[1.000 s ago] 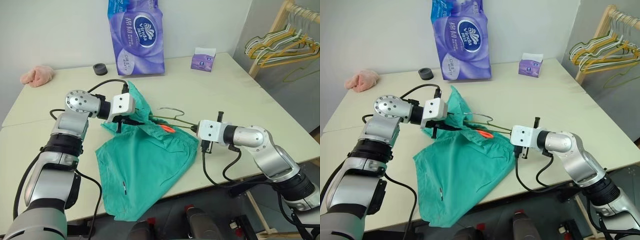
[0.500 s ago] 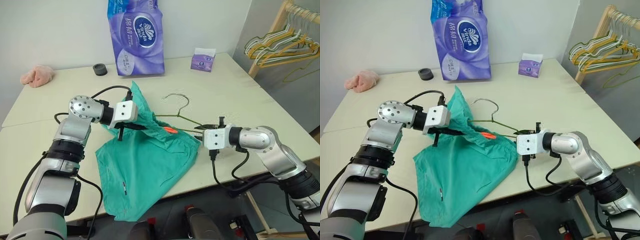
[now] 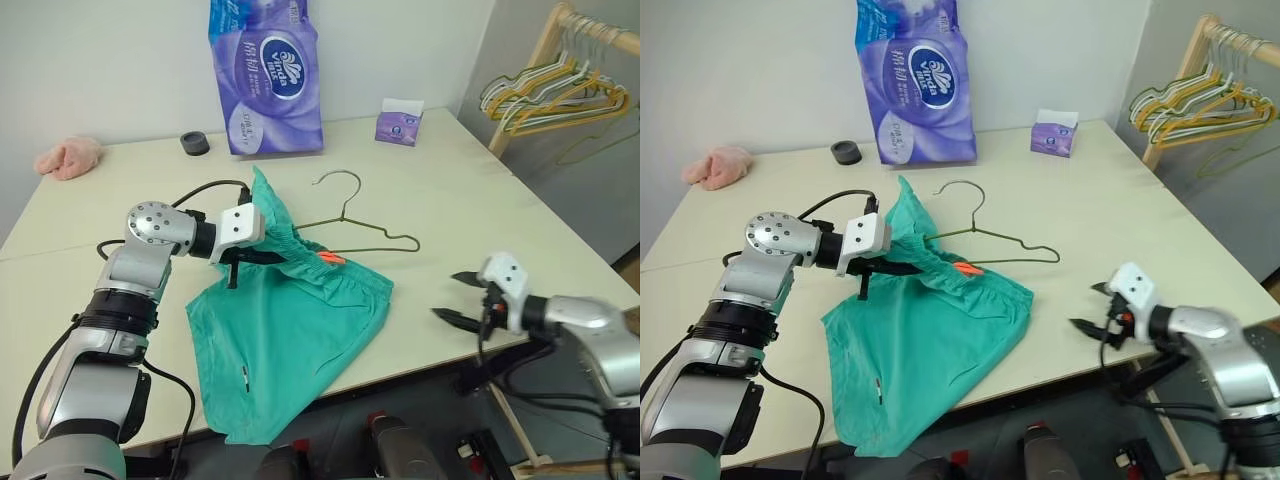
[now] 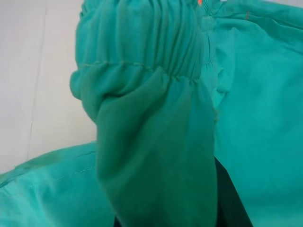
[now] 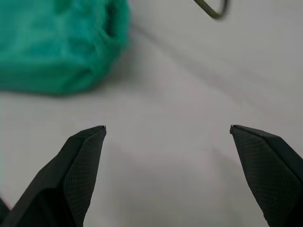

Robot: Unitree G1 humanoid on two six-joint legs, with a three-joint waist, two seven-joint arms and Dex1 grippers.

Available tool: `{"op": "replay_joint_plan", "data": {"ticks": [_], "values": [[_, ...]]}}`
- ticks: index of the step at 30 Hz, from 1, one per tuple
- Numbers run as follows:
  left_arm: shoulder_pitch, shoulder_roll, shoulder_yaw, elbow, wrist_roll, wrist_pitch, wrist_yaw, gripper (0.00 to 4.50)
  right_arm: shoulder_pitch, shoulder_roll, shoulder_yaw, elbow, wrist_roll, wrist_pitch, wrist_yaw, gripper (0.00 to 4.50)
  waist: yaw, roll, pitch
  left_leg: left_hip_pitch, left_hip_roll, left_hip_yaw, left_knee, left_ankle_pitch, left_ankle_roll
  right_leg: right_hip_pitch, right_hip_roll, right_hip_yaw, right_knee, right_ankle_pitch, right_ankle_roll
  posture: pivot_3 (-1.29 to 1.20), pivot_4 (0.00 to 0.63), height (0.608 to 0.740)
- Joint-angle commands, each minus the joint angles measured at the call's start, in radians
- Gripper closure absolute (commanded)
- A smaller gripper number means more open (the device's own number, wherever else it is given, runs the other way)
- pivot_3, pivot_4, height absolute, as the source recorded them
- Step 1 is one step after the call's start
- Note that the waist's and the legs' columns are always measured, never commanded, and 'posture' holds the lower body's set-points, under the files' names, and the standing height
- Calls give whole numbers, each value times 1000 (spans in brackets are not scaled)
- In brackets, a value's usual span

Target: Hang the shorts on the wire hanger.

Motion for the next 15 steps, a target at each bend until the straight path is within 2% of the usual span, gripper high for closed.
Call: {"op": "replay_joint_plan", "data": {"ticks": [1, 4, 8, 15], "values": [[-13, 10, 36, -45, -28, 15, 21, 4474, -4, 110, -6, -105, 69, 147, -154, 0, -1, 1, 0, -1, 0, 0, 0, 0, 0, 0, 0, 0, 0, 0, 0, -233, 66, 740], [-10, 12, 35, -54, -31, 23, 26, 4476, -6, 217, 36, -130, 72, 236, -259, 0, 1, 0, -2, -1, -1, 0, 0, 0, 0, 0, -1, 0, -1, 0, 0, -231, 66, 740], [-17, 10, 36, -54, -30, 27, 31, 4480, -7, 271, 71, -107, 36, 255, -346, 0, 5, 0, -3, -2, -3, 0, 0, 0, 0, 0, -3, 0, -2, 0, 0, -228, 66, 740], [-26, 4, 38, -49, -30, 25, 44, 4480, -38, 358, 88, -59, 101, 369, -382, 0, -2, 0, -5, -1, -3, 0, 0, 0, 0, -1, -2, 0, -1, 0, 0, -226, 66, 740]]}}
